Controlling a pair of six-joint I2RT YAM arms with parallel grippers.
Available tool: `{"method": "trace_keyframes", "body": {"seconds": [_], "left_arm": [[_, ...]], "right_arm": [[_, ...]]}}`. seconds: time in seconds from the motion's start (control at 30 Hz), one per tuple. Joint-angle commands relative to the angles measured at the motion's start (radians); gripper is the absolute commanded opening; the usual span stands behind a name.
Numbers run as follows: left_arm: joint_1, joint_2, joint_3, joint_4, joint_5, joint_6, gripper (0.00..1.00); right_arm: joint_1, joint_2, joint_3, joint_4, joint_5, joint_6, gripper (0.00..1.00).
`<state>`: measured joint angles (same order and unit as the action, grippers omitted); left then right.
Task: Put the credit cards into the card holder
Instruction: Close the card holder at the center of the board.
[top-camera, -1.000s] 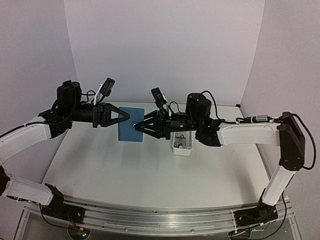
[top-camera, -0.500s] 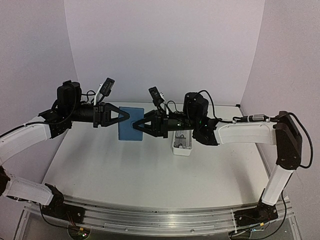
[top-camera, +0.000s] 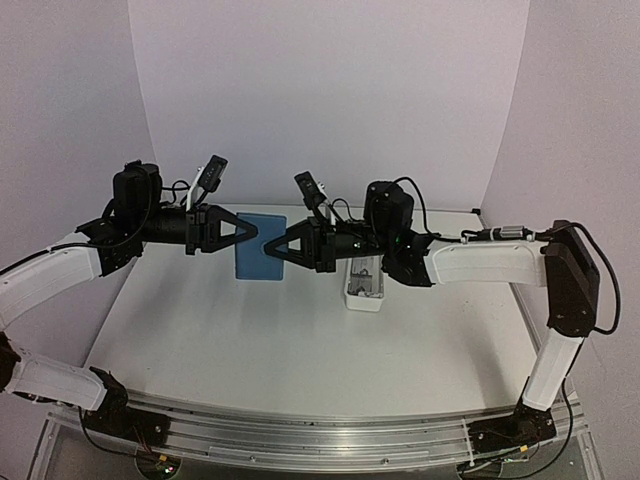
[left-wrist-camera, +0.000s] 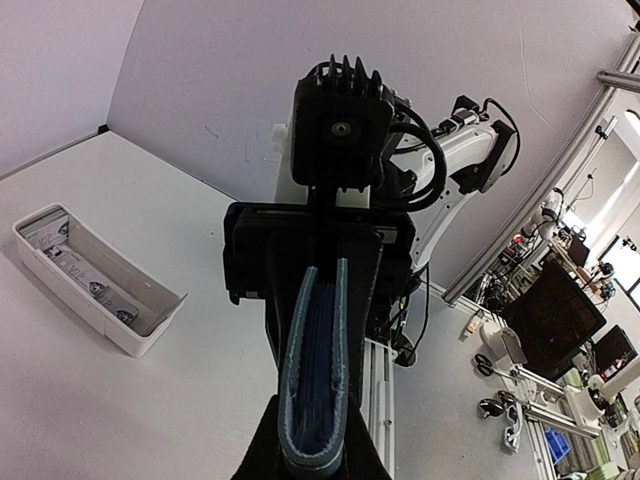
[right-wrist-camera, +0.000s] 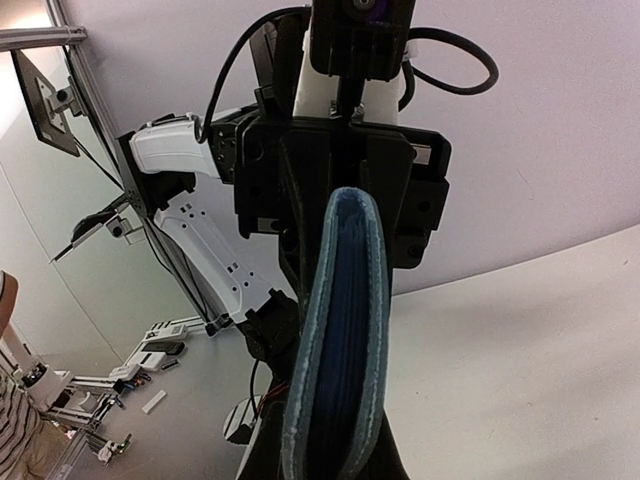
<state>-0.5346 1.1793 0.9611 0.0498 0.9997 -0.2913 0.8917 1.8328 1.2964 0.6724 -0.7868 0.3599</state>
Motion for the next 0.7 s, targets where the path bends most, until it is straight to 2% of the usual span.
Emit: {"method": "trace_keyframes", "body": {"seconds": [0.0, 0.07, 0.1, 0.13, 0.17, 0.2, 0.23, 0.27, 0.3, 0.4, 0.43, 0.57, 0.67], "left_arm": [[-0.018, -0.012, 0.027, 0.027, 0.022, 0.000, 0.00], [-0.018, -0.013, 0.024, 0.024, 0.014, -0.005, 0.00], [-0.018, -0.013, 0.021, 0.025, 0.007, -0.015, 0.00], [-0.016, -0.014, 0.014, 0.026, -0.010, -0.033, 0.00], [-0.015, -0.012, 0.010, 0.027, -0.023, -0.044, 0.00], [-0.013, -0.012, 0.006, 0.027, -0.027, -0.048, 0.00], [-0.003, -0.010, -0.008, 0.027, -0.053, -0.086, 0.00], [0.009, -0.007, -0.019, 0.030, -0.060, -0.114, 0.00], [0.031, -0.001, -0.035, 0.035, -0.058, -0.139, 0.00], [0.077, 0.022, -0.064, 0.033, -0.043, -0.203, 0.00], [0.095, 0.050, -0.080, 0.031, -0.031, -0.229, 0.00], [0.111, 0.155, -0.123, 0.087, 0.009, -0.297, 0.00], [0.111, 0.251, -0.150, 0.152, 0.007, -0.363, 0.00]], "right_arm": [[0.006, 0.005, 0.043, -0.029, 0.076, -0.020, 0.00], [0.006, -0.001, 0.037, -0.039, 0.087, -0.029, 0.00], [0.006, -0.001, 0.036, -0.040, 0.088, -0.026, 0.04], [0.006, -0.001, 0.034, -0.039, 0.092, -0.014, 0.31], [0.005, 0.000, 0.030, -0.039, 0.095, -0.005, 0.47], [0.006, -0.001, 0.029, -0.039, 0.096, -0.002, 0.49], [0.006, -0.009, 0.016, -0.040, 0.111, 0.007, 0.72], [0.006, -0.021, 0.001, -0.040, 0.131, 0.004, 0.79], [0.006, -0.039, -0.028, -0.042, 0.174, -0.003, 0.84], [-0.006, -0.118, -0.090, -0.073, 0.308, -0.029, 0.90], [-0.016, -0.156, -0.123, -0.108, 0.409, -0.040, 0.98], [-0.033, -0.255, -0.152, -0.239, 0.623, -0.100, 0.98], [-0.040, -0.300, -0.169, -0.272, 0.676, -0.124, 0.98]]}}
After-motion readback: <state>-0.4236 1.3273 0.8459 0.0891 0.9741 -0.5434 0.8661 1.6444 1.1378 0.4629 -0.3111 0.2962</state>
